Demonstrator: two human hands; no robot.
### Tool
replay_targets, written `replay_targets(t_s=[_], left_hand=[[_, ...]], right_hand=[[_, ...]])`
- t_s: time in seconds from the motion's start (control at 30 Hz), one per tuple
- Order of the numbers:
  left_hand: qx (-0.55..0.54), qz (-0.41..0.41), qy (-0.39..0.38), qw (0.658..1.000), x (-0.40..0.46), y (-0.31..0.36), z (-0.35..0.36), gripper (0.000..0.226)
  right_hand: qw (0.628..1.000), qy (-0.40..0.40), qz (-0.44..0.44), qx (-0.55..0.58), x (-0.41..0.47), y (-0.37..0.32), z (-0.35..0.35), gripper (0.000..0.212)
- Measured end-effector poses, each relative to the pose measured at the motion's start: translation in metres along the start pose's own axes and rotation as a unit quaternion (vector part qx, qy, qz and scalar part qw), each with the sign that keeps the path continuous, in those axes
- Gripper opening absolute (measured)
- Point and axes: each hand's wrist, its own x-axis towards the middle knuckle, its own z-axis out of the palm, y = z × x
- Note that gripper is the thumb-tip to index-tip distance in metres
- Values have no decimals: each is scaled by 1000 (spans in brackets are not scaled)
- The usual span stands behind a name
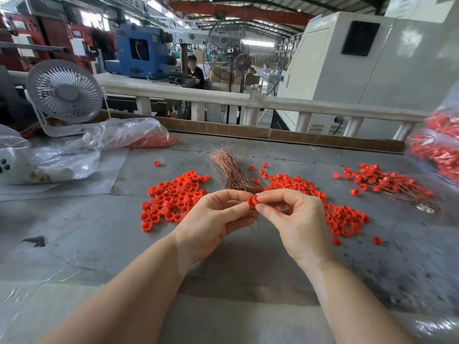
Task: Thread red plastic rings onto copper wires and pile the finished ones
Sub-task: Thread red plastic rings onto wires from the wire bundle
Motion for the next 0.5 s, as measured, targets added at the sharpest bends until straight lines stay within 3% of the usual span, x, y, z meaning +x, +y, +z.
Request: replay_targets(t_s=[0.5], left_hand=[[48, 40, 35, 997, -1, 0, 2, 26]], right_hand=[[1000, -8, -1, -13, -1, 3, 1, 32]])
